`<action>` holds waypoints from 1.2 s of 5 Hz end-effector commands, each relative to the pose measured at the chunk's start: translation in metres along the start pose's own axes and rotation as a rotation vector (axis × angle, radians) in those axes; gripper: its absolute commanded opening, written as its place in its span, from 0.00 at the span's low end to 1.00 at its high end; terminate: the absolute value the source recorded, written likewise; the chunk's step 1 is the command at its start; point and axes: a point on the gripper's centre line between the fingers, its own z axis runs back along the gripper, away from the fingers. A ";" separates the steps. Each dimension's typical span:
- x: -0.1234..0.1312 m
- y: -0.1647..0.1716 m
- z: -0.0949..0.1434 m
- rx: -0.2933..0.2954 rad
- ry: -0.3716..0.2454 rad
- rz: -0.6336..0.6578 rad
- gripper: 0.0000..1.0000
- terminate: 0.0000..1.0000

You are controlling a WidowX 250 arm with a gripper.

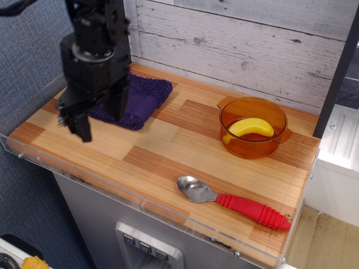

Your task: Move the cloth to the left of the spoon.

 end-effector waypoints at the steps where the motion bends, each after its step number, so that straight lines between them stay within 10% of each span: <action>1: 0.005 -0.047 0.011 -0.087 -0.037 -0.050 1.00 0.00; 6: 0.046 -0.106 -0.036 -0.069 0.033 -0.008 1.00 0.00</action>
